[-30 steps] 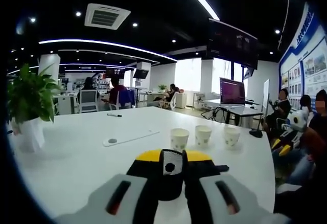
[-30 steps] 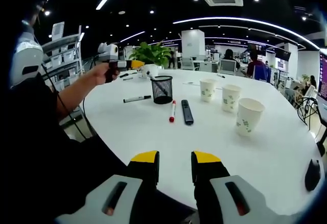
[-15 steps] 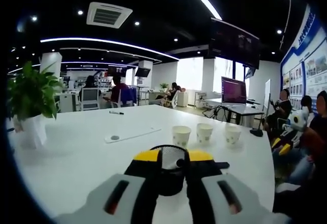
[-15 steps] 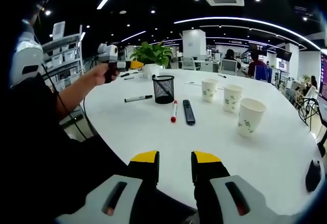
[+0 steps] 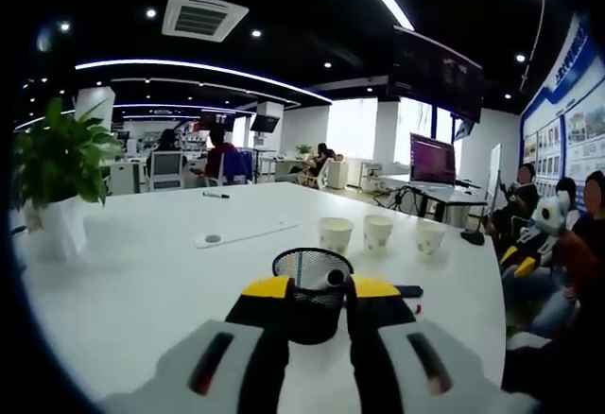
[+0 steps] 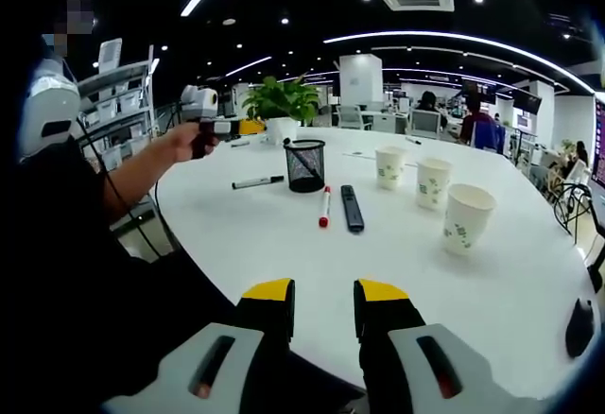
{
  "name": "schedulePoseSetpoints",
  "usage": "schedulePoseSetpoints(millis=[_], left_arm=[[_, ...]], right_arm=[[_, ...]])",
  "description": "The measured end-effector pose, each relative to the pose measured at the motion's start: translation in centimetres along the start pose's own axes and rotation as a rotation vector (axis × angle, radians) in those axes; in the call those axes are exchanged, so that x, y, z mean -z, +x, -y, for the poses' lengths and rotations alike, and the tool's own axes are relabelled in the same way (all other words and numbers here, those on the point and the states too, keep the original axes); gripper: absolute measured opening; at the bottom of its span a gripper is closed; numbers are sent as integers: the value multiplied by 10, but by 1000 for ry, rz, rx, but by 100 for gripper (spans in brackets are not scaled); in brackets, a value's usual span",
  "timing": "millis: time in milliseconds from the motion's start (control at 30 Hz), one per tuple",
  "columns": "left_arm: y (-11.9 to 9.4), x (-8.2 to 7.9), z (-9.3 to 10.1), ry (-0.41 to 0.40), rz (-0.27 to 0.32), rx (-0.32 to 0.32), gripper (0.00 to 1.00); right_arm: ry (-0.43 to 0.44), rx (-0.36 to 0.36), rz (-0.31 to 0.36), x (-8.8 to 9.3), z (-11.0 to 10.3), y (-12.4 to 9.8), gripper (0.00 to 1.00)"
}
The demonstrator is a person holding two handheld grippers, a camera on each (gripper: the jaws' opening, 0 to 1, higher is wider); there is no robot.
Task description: Place the scattered laser pointers and whiteboard markers into the pen holder and stack the scattered paper cups together
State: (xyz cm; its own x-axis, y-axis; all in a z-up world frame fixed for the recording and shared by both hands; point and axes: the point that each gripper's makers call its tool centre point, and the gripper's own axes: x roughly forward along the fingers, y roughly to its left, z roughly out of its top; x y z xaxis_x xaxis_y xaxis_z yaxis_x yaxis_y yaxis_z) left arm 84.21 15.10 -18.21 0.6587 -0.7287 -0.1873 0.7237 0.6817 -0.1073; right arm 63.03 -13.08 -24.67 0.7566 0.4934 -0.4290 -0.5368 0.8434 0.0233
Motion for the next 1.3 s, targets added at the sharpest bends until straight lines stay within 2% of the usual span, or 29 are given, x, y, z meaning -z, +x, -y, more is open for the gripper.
schedulePoseSetpoints(millis=[567,1300], left_arm=[[-16,13,-12,-16,-21,-28,27],[-29,16,-8,-13,-17,-33,27]], right_arm=[[-20,-28,-3,-8,-6,10,28],[-20,-38,-4,-8,-10,16,29]])
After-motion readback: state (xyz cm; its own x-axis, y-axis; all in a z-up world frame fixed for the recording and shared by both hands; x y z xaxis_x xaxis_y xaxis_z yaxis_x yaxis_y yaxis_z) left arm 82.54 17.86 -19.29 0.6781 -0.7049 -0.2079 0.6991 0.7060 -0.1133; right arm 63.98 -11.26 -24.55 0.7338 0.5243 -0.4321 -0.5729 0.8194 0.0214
